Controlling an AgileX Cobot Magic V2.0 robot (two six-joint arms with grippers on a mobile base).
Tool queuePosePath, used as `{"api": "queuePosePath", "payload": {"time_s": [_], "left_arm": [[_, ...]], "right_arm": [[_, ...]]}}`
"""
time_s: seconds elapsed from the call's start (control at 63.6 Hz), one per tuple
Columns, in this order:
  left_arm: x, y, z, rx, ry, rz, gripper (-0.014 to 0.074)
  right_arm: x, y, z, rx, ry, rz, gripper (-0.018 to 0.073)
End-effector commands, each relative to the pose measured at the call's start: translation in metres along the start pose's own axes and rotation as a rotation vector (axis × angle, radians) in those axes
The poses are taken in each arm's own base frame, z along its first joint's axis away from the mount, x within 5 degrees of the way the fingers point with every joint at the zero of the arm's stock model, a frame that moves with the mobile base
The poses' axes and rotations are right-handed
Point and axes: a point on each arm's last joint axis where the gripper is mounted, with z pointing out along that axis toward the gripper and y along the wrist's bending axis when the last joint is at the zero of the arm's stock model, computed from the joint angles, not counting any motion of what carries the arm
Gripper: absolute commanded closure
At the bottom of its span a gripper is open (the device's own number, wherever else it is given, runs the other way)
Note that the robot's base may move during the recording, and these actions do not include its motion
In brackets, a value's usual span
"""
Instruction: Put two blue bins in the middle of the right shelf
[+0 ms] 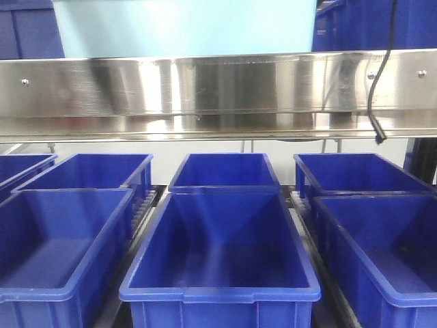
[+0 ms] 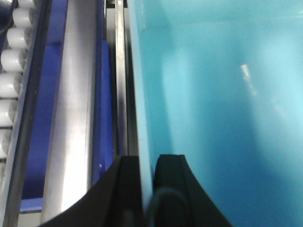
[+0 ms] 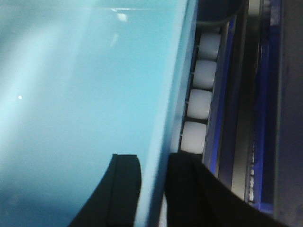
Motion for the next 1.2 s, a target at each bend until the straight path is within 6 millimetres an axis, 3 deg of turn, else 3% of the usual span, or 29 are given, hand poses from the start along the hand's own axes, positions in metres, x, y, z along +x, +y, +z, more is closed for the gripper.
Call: {"api": "queuePosePath", "payload": {"time_s": [0.0, 0.377, 0.519, 1.179], "left_arm": [[-0.011, -0.006, -0.032, 0.061, -0.14, -0.002, 0.0707], [-0.032, -0.004, -0.102, 0.117, -0.491, -0.019, 0.0707], [-0.038, -0.003, -0.123, 0.138, -0.613, -0.025, 0.0707], [-0.042, -0.002, -0.13, 0.136, -0.674, -0.02, 0.0707]], "right_arm": [[-0.017, 0.02, -0.042, -0.094, -0.216, -0.012, 0.0712], [-0.04, 0.033, -0.125, -0.133, -0.632, -0.09, 0.0712], [-0.044, 0.036, -0.147, -0.14, -0.744, -0.103, 0.0712], [-0.048, 0.036, -0.152, -0.146, -0.814, -0.099, 0.0712]]}}
